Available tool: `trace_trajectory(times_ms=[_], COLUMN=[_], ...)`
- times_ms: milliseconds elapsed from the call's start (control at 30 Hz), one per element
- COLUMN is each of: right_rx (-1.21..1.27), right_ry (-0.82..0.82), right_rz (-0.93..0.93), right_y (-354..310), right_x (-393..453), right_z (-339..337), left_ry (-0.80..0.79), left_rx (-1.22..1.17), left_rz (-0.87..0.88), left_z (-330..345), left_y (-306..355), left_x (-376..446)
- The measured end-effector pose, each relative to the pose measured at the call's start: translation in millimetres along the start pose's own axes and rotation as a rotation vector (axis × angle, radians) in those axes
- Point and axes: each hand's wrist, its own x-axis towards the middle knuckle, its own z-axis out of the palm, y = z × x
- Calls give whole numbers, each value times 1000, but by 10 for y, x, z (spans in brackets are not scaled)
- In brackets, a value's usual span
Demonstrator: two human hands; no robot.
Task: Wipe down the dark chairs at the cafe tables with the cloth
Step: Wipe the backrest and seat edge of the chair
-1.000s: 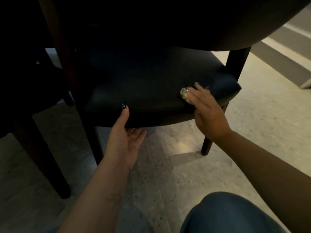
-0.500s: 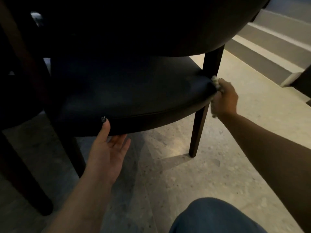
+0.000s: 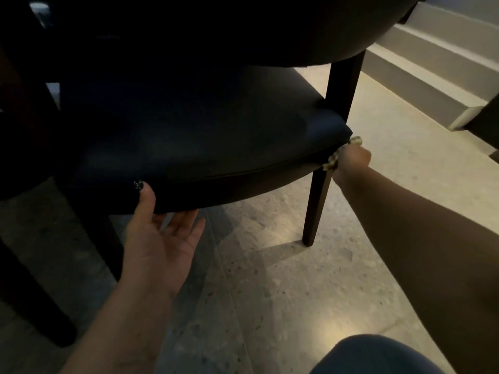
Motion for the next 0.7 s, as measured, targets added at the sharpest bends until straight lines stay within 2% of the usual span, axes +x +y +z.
trace_trajectory(times_ms=[133, 267, 500, 600, 700], right_rx=[38, 91, 215, 237, 260], right_ry=[65, 72, -26, -135, -196], right_rz=[-24, 164, 408, 470, 557], right_y=[160, 147, 251, 454, 566], right_x=[-177, -289, -1097, -1530, -1917], right_z=[69, 73, 233, 445, 625], left_ry=[-31, -48, -11, 21, -55], left_rx=[107, 235, 388, 383, 310], left_rz=[23, 37, 25, -4, -47], left_z=[-35, -27, -46, 3, 12], left_y=[-1, 16, 112, 142, 211], left_x=[76, 159, 117, 39, -37])
